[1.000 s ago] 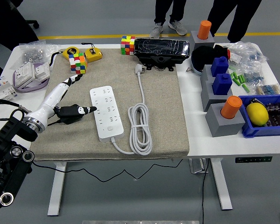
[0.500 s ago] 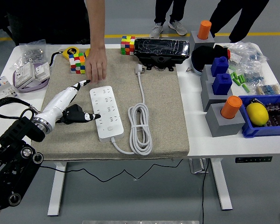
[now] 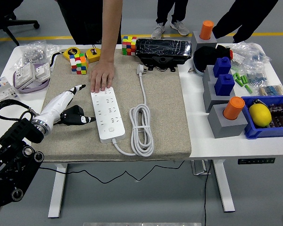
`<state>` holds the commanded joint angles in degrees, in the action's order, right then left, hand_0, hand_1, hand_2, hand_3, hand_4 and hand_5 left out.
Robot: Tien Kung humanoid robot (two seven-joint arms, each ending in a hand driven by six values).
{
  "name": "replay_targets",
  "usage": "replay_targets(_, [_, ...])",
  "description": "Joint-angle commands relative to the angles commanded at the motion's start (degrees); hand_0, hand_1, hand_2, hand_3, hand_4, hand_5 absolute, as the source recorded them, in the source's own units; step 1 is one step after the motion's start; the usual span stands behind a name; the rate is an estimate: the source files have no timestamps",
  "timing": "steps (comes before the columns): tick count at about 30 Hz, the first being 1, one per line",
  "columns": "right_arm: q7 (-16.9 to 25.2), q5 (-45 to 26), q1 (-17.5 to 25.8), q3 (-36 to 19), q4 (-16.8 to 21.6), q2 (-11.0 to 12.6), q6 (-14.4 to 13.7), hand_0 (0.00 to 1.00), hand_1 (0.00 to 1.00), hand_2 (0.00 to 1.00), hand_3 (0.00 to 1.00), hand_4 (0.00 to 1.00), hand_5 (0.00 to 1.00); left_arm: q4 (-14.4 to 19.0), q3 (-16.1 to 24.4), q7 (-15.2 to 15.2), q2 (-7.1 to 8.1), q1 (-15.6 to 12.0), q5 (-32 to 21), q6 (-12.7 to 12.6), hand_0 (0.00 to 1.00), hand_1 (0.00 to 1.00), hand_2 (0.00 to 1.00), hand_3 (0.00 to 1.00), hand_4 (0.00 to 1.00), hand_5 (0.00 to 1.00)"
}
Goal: Pick up the plug,place it near the board,insert it into the board,press the button
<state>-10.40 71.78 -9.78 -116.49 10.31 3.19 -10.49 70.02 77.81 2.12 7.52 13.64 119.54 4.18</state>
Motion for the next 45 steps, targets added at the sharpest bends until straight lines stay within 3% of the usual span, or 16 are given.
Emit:
replay_targets(17, [0.1,0.2,-0.1,-0.2,0.0,0.0,0.1,0.79,0.696,0.714,0.761,0.998,0.998,-5.5,1.3,-0.1,-0.65,0.8,1.8,-2.0,0.998,0.998,0.998,0.998,0.998,0.299])
replay_targets(18, [0.1,0.2,-0.1,-0.2,0.0,0.0,0.0,0.79,0.696,0.713,0.762,0.998,0.998,-5.8,1.4,-0.1,-0.68,0.8,2.0,-2.3,0.899,0.901,0.919,0.954,0.998,0.304])
replay_targets(23, [0.1,0.3,0.0,-0.3,0.0,0.0,0.0,0.79,0.696,0.713,0.762,0.998,0.998,-6.6,1.5,-0.1,-0.83,0.8,3.1,-3.1,0.899,0.901,0.919,0.954,0.998,0.304])
replay_targets(24, [0.1,0.3,0.0,-0.3,0.0,0.0,0.0,0.789,0.696,0.713,0.761,0.998,0.998,-6.7,1.5,-0.1,-0.83,0.8,3.2,-3.1,0.766,0.777,0.803,0.859,0.998,0.293])
replay_targets(45, [-0.1,0.4,0.0,-0.3,0.0,0.1,-0.2,0.789,0.695,0.714,0.762,0.998,0.998,-8.6,1.2,0.7,-0.89,1.1,9.1,-7.1,0.687,0.715,0.757,0.828,0.998,0.258])
